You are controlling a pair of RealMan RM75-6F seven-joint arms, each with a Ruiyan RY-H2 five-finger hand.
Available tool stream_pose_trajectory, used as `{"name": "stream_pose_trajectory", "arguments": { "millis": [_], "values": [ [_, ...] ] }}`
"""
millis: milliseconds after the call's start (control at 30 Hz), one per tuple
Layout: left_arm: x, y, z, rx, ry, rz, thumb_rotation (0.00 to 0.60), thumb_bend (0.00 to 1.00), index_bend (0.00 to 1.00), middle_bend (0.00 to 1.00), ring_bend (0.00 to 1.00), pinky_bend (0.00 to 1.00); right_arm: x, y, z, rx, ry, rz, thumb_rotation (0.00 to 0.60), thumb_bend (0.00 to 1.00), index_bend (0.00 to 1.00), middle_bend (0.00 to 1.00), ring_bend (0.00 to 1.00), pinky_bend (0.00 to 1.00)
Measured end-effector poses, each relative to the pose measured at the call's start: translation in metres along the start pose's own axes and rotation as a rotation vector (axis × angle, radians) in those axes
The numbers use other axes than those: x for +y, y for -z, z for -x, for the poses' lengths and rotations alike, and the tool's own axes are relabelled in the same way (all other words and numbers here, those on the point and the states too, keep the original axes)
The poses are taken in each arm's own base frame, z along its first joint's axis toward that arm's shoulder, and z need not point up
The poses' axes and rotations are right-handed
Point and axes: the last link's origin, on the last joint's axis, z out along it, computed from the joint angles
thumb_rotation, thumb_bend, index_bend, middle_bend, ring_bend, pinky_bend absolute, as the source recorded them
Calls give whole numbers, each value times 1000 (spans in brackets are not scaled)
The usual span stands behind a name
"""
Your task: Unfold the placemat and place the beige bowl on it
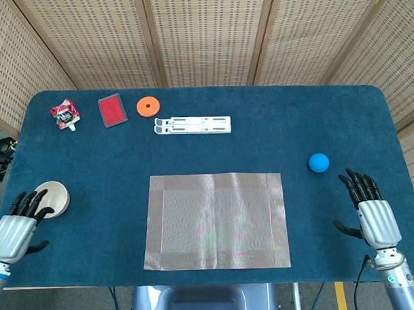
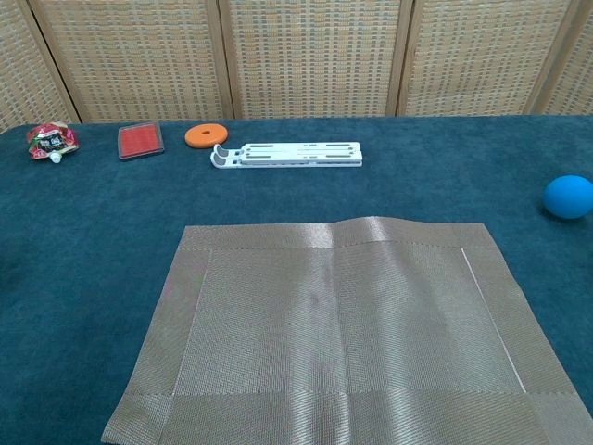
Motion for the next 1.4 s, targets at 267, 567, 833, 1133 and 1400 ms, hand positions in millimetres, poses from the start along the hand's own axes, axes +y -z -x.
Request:
{"name": "stream_pose_trajectory", "arguments": {
  "millis": [267,567,833,1133,1400],
  "values": [
    [-31,-10,14,-22,-6,-96,600,159,458,0,0,0,-2,2,0,-8,-1,-7,600,310,104,0,0,0],
    [-37,-34,38,-60,21,-123,600,313,481,0,0,0,-1,2,-1,-4,-4,-6,600,310,104,0,0,0],
    [-43,-52,55,-120,39,-160,600,380,473,0,0,0,-1,1,-1,-5,-2,-4,600,310,105,0,0,0],
    [-40,-65,74,-177,62,-186,600,466,504,0,0,0,-2,2,0,-8,-7,-8,600,310,110,0,0,0],
    [-25,-77,87,-191,69,-167,600,537,770,0,0,0,-1,2,-2,-4,-14,-6,600,309,116,0,0,0]
  ]
}}
